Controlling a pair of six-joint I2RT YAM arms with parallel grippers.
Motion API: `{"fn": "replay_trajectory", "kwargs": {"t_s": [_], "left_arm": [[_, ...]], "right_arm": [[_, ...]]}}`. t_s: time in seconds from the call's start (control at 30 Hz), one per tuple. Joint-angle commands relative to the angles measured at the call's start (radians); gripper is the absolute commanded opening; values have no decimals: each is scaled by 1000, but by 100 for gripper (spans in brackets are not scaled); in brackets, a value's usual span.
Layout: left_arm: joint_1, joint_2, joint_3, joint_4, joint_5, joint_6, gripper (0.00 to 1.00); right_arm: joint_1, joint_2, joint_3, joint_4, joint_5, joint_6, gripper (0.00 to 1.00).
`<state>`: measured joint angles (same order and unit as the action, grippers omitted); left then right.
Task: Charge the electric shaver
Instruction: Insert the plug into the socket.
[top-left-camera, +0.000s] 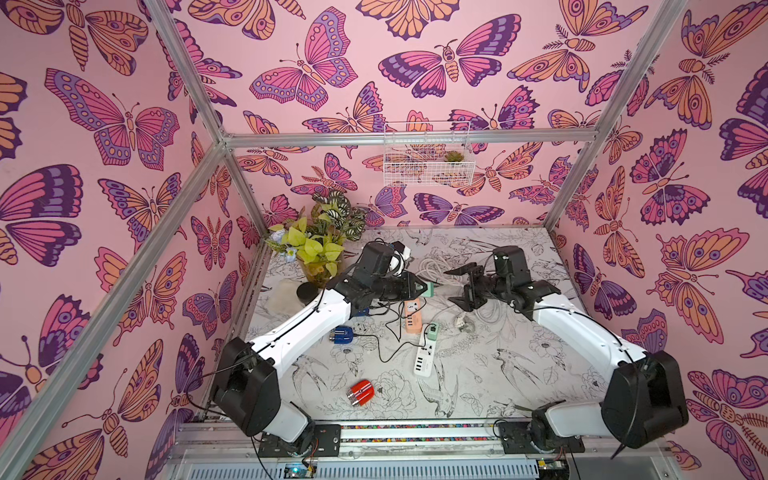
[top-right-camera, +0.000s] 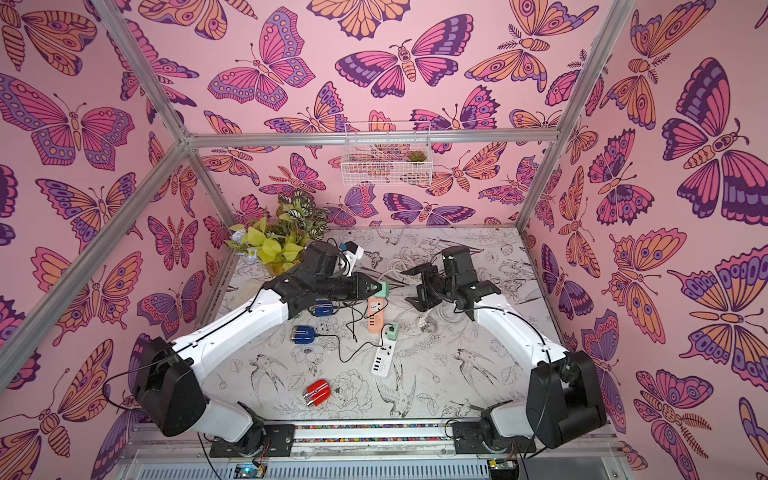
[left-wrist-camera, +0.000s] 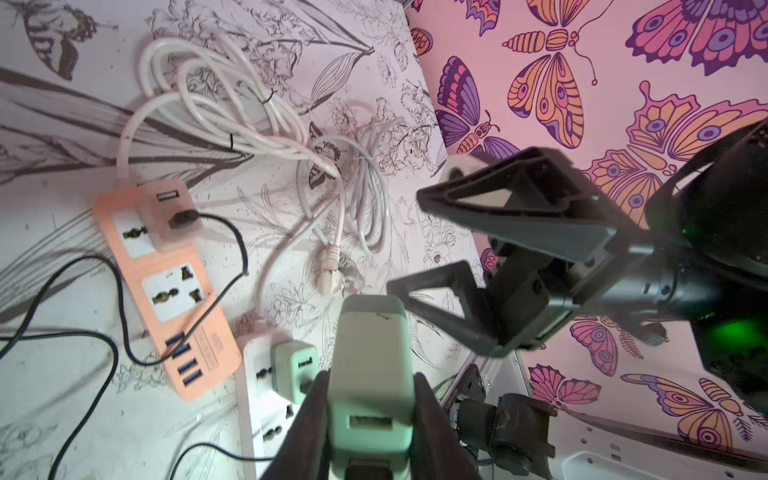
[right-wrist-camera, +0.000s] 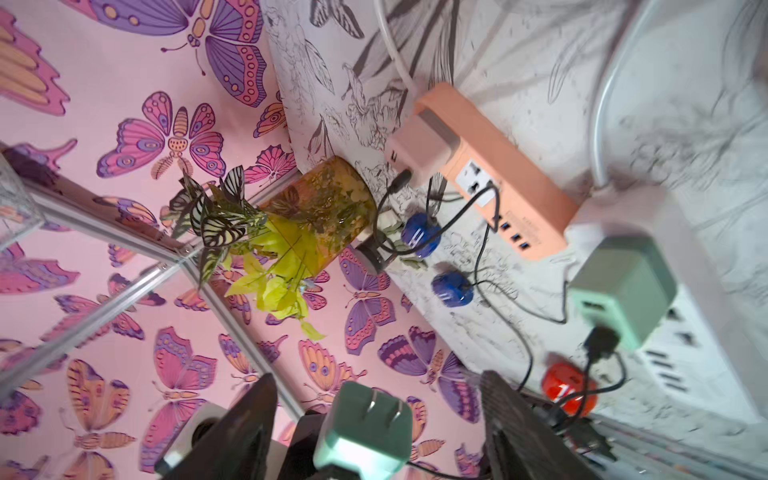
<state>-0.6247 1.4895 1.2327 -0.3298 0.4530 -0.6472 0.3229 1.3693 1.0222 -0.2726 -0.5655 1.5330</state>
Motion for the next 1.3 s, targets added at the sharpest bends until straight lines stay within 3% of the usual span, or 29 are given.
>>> {"fn": "replay_trajectory", "kwargs": {"t_s": [0.0, 0.1, 0.3, 0.6, 1.0, 1.27], "left_arm": [[-19, -40, 18, -173, 43, -35, 0], [-63, -58, 30, -273, 41, -26, 0], [-191, -37, 47, -409, -33, -7, 0], [-320, 150, 151, -530, -211, -63, 0], [-349, 354, 306, -644, -361, -74, 0], [-349, 429, 359, -680, -369, -65, 0]], "right_arm": [[3, -35, 32, -211, 36, -388, 74], [4, -62, 6, -310, 82, -511, 72], [16, -122, -27, -356, 99, -594, 68], [43, -243, -57, -489, 147, -735, 63], [41, -366, -111, -512, 183, -709, 62], [33, -368, -120, -506, 181, -698, 61]]}}
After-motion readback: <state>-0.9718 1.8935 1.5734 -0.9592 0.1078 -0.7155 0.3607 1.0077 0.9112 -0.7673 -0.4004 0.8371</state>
